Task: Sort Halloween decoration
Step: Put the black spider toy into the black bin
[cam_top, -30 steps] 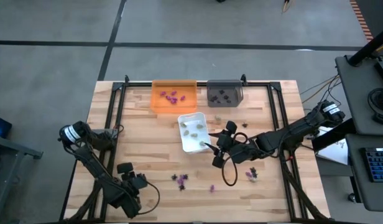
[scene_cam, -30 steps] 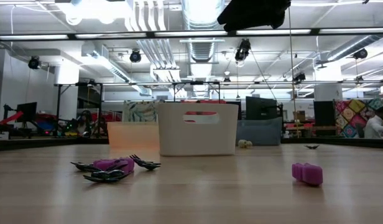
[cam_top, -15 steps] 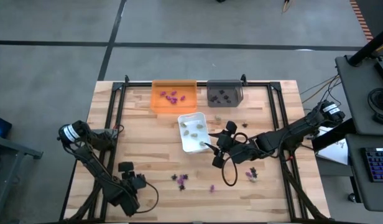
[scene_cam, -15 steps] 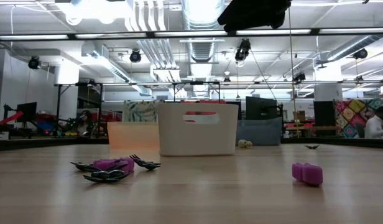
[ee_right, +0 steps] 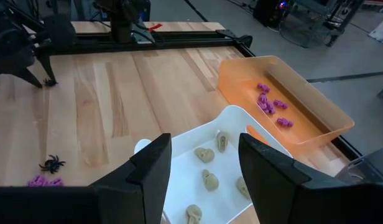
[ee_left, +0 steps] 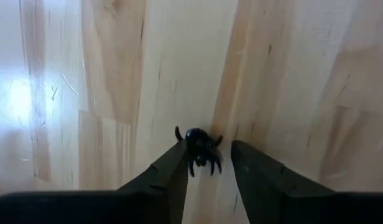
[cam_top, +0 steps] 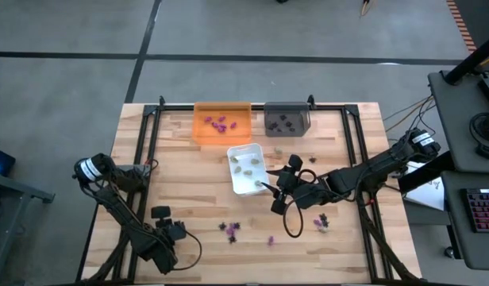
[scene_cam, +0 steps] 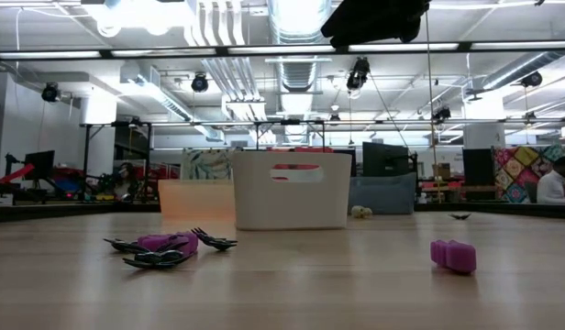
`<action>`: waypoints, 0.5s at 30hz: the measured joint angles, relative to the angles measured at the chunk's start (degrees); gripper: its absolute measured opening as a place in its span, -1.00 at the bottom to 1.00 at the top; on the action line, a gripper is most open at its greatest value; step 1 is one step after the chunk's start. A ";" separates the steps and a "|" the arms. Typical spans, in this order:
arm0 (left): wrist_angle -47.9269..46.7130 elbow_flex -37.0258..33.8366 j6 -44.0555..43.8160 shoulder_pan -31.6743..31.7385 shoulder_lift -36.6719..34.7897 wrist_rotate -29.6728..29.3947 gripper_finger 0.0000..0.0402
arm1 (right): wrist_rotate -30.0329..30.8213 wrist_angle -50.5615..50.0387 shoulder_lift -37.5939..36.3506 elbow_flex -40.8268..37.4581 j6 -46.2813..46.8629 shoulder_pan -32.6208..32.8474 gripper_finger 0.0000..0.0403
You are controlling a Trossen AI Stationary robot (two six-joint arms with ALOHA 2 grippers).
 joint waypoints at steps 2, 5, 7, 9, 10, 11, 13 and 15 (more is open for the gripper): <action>0.12 0.00 0.01 -0.02 0.00 -0.01 -0.51 | 0.00 -0.03 0.00 0.00 0.00 0.00 -0.12; 0.35 0.00 0.02 -0.13 0.02 0.00 -0.65 | 0.00 -0.13 0.00 0.00 -0.09 0.00 -0.12; 0.41 -0.02 0.02 -0.24 0.02 0.00 -0.78 | -0.02 -0.16 0.00 -0.02 -0.10 0.00 -0.12; -0.23 -0.07 0.05 -0.35 0.02 -0.47 -0.91 | -0.02 -0.20 0.00 -0.02 -0.11 0.00 -0.12; -0.70 -0.15 0.00 -0.37 0.04 -0.64 -0.95 | -0.02 -0.21 0.00 -0.02 -0.11 0.00 -0.12; -0.71 -0.14 -0.02 -0.37 0.04 -0.66 -0.97 | -0.04 -0.31 0.00 -0.02 -0.11 0.00 -0.12; -0.74 -0.13 -0.07 -0.39 0.03 -0.66 -0.96 | -0.04 -0.39 0.00 -0.02 -0.11 0.00 -0.12; -0.72 -0.13 -0.07 -0.39 -0.06 -0.66 -0.96 | -0.06 -0.38 0.00 -0.02 -0.07 0.00 -0.12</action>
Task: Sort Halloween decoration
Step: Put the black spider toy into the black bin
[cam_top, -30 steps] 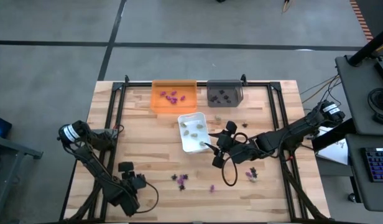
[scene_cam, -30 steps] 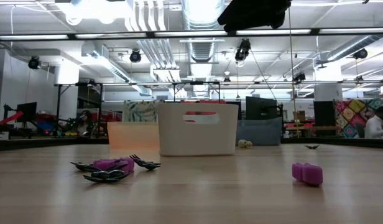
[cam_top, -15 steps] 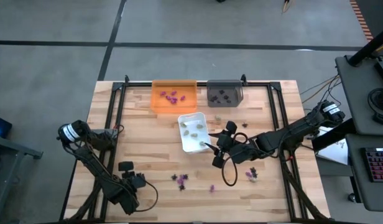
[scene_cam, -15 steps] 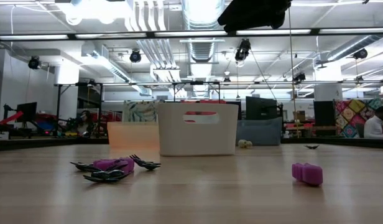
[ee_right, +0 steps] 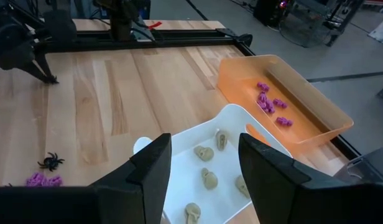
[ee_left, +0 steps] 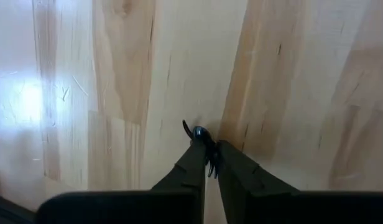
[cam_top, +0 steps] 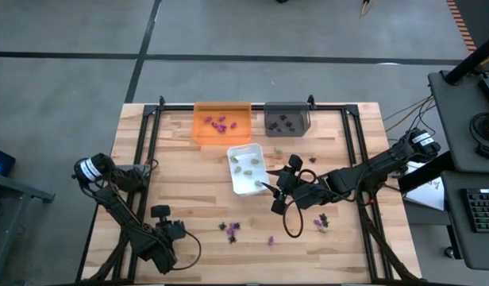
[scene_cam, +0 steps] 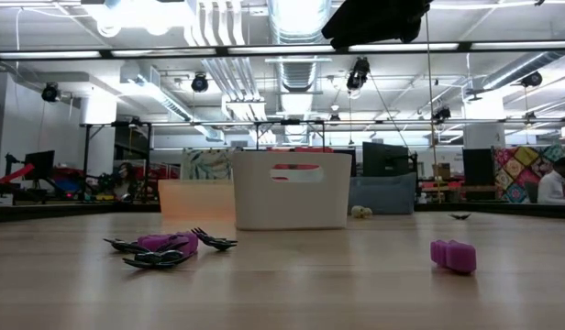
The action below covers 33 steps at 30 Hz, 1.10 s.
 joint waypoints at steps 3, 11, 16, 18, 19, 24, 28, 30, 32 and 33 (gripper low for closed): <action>-0.35 0.48 -0.14 -0.15 -0.27 -0.63 -0.99 | -0.01 0.00 0.00 0.00 -0.02 0.00 -0.12; -1.37 3.02 -2.43 -0.22 -3.63 -4.93 -1.00 | -0.03 -0.04 0.00 -0.02 -0.07 0.00 -0.12; -0.82 3.29 -4.28 -0.22 -8.30 -14.38 -1.00 | -0.82 0.00 0.00 -0.41 -0.07 0.00 -0.12; 0.48 3.36 -4.34 -0.22 -10.76 -19.10 -1.00 | -4.69 0.51 0.00 -0.75 -0.58 -0.02 -0.12; 1.88 3.36 -4.21 -0.20 -11.85 -22.09 -1.00 | -8.01 1.66 0.06 -1.16 -1.77 -0.02 -0.12; 11.17 3.37 3.06 0.05 -16.04 -38.79 -1.00 | -22.48 15.95 4.36 -4.09 -13.41 0.01 -0.12; 19.92 3.37 11.48 1.51 -17.28 -46.53 -1.00 | -24.38 29.95 10.16 -4.26 -20.97 -0.55 -0.12; 25.02 3.32 17.18 2.84 -17.23 -47.49 -1.00 | -25.04 35.76 13.25 -3.88 -24.14 -0.80 -0.12; 31.36 3.28 24.59 4.21 -16.98 -47.25 -1.00 | -27.88 39.82 15.75 -3.21 -26.60 -1.04 -0.12; 35.20 3.24 28.90 4.87 -16.82 -46.64 -1.00 | -30.02 41.57 16.68 -2.76 -27.64 -1.12 -0.12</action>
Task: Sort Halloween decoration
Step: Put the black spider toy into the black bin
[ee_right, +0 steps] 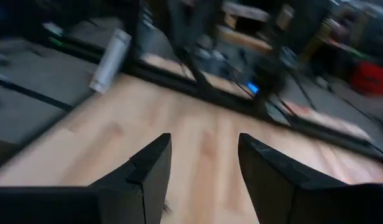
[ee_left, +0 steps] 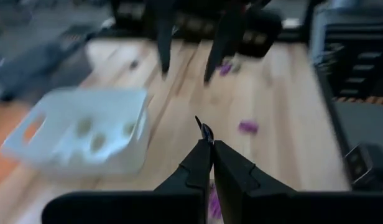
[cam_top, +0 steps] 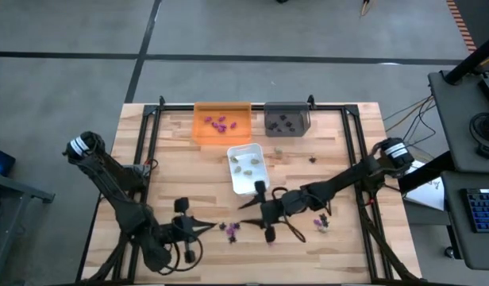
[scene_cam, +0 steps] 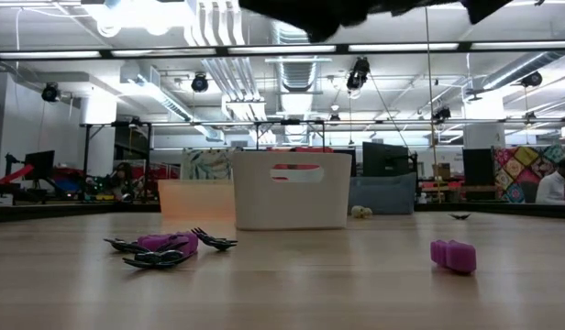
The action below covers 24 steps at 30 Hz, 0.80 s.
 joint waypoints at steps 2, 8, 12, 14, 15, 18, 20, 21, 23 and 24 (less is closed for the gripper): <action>8.09 -0.38 9.60 1.15 0.33 1.70 -1.00 | -4.34 2.56 1.15 0.80 -1.01 -0.06 -0.12; 23.45 -2.44 27.33 3.55 0.53 4.20 -1.00 | -14.62 5.33 0.97 2.19 -1.37 -0.30 -0.14; 29.83 -3.88 30.25 5.29 1.03 4.21 -1.00 | -14.96 6.52 0.24 2.76 0.33 -0.30 -0.17; 35.00 -4.80 32.41 6.28 2.12 4.26 -1.00 | -14.95 6.40 0.25 2.92 0.56 -0.41 -0.19; 37.41 -5.33 33.48 6.82 2.82 4.39 -1.00 | -14.95 6.39 0.40 3.02 0.61 -0.41 -0.20; 43.16 -5.95 36.62 7.65 4.99 6.45 -1.00 | -14.88 6.38 0.48 3.04 1.31 -0.75 -0.24; 45.10 -5.95 38.15 7.61 6.03 6.47 -1.00 | -14.85 6.37 0.48 3.05 1.78 -0.90 -0.26; 45.21 -5.97 38.41 7.53 6.26 6.24 -1.00 | -14.85 6.31 0.48 3.05 1.86 -0.96 -0.27; 45.38 -5.97 38.09 7.55 6.32 5.96 -1.00 | -14.86 6.11 0.48 3.06 1.77 -0.96 -0.29; 45.66 -5.97 37.79 7.66 6.32 5.76 -1.00 | -14.87 6.03 0.48 3.06 1.69 -0.96 -0.31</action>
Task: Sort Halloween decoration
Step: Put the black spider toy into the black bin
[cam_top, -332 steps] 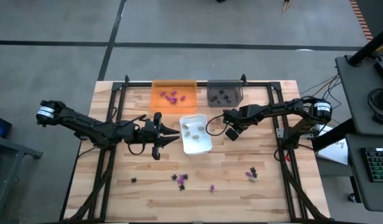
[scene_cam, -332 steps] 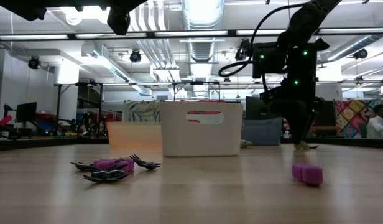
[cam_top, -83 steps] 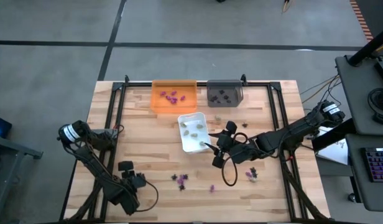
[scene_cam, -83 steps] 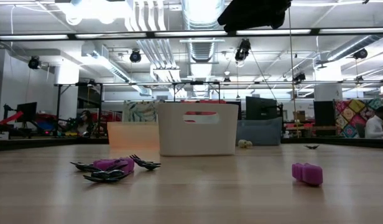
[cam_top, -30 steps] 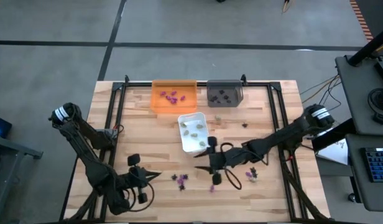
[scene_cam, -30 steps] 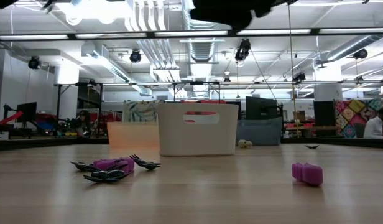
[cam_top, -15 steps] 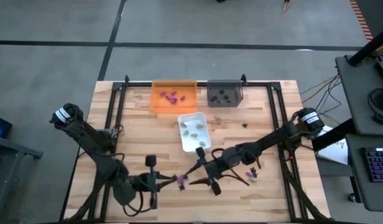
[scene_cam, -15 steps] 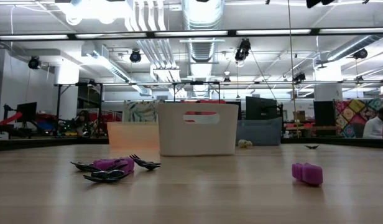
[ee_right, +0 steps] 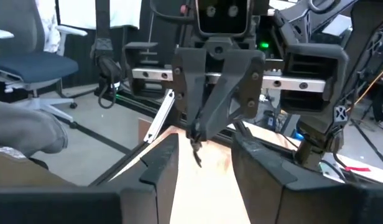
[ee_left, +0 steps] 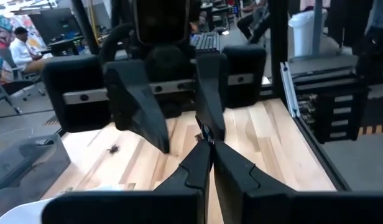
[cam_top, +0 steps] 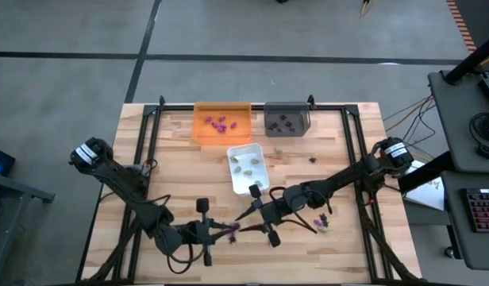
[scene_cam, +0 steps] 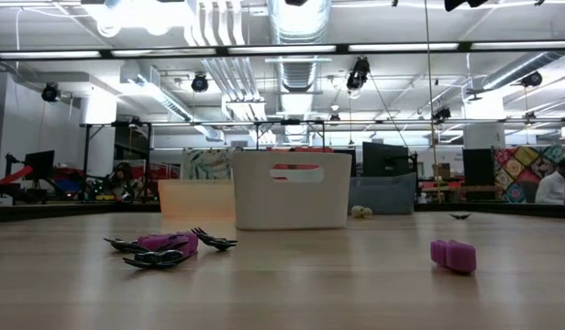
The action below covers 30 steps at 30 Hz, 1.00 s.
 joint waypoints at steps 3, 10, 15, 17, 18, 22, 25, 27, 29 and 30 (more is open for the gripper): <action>0.90 0.00 -0.02 0.28 0.00 -0.10 -1.00 | -0.05 -0.04 0.00 0.00 -0.04 0.06 -0.36; 1.23 0.00 -0.17 1.46 0.53 -0.11 -1.00 | -0.17 -0.09 0.00 0.00 -0.58 0.04 -0.58; 1.17 0.00 -0.04 1.43 0.96 -0.09 -1.00 | -0.51 -0.14 0.00 0.00 -1.53 0.05 -0.81; 1.12 0.00 -0.02 1.43 0.96 -0.10 -1.00 | -0.56 -0.72 0.00 0.02 -1.79 0.04 -0.90; 1.14 0.00 -0.02 1.43 0.96 -0.09 -1.00 | -0.56 -0.91 0.00 0.02 -1.88 0.04 -0.92; 1.54 0.00 -0.02 1.43 0.96 -0.10 -0.99 | -0.67 -0.95 0.00 0.07 -1.60 0.04 -0.94; 1.58 0.00 -0.51 1.43 0.94 -0.10 -0.92 | -0.67 -1.03 0.00 0.07 -1.35 0.04 -0.94; 1.62 0.00 -0.62 1.43 0.90 -0.13 -0.84 | -0.67 -1.03 0.00 0.07 -1.14 0.04 -0.94; 1.61 0.00 -0.63 1.43 0.90 -0.14 -0.73 | -0.67 -1.09 0.00 0.07 -1.10 0.04 -0.94; 1.63 0.00 -0.63 1.43 0.89 -0.14 -0.67 | -0.67 -1.15 0.00 0.07 -1.00 0.04 -0.94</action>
